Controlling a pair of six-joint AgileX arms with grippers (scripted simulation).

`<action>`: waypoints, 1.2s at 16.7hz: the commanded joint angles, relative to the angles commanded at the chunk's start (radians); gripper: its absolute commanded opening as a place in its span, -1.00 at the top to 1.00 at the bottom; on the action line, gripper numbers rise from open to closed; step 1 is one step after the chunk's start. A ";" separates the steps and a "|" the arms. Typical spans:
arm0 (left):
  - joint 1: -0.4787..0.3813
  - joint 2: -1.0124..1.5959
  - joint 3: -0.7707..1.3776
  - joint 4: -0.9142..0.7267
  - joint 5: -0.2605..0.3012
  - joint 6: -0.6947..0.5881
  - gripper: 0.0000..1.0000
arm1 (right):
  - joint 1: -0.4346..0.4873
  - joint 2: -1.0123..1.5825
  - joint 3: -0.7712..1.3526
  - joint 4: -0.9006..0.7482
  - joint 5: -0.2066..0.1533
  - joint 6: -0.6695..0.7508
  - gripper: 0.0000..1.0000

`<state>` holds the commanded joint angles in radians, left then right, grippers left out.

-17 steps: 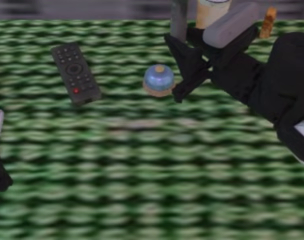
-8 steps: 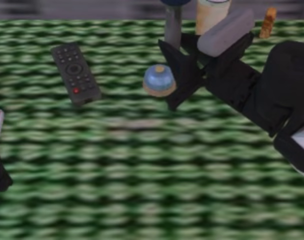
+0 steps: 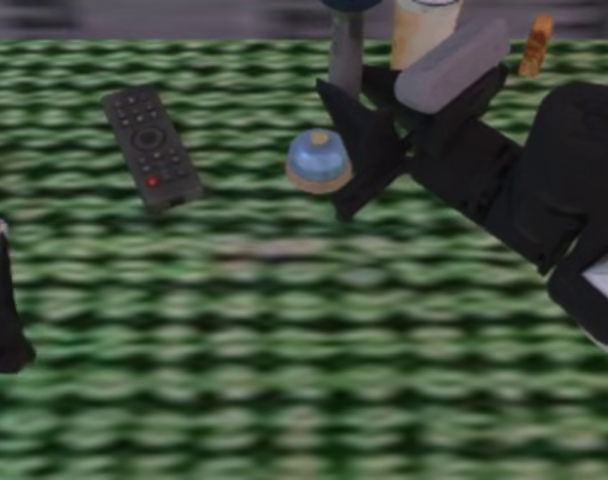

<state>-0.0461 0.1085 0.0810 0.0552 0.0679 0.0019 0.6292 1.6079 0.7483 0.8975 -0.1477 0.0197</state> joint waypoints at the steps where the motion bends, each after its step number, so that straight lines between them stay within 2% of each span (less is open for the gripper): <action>1: -0.019 0.054 0.035 0.024 0.029 0.001 -1.00 | 0.000 0.000 0.000 0.000 0.000 0.000 1.00; 10: -0.235 0.765 0.412 0.275 0.350 0.009 -1.00 | 0.000 0.000 0.000 0.000 0.000 0.000 1.00; 13: -0.295 0.939 0.516 0.345 0.438 0.011 -1.00 | 0.000 0.000 0.000 0.000 0.000 0.000 1.00; 16: -0.333 1.051 0.588 0.395 0.495 0.015 -1.00 | 0.000 0.000 0.000 0.000 0.000 0.000 1.00; 20: -0.343 1.078 0.607 0.409 0.510 0.016 -1.00 | 0.000 0.000 0.000 0.000 0.000 0.000 1.00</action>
<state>-0.3889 1.1869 0.6882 0.4638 0.5778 0.0183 0.6292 1.6079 0.7483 0.8975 -0.1477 0.0197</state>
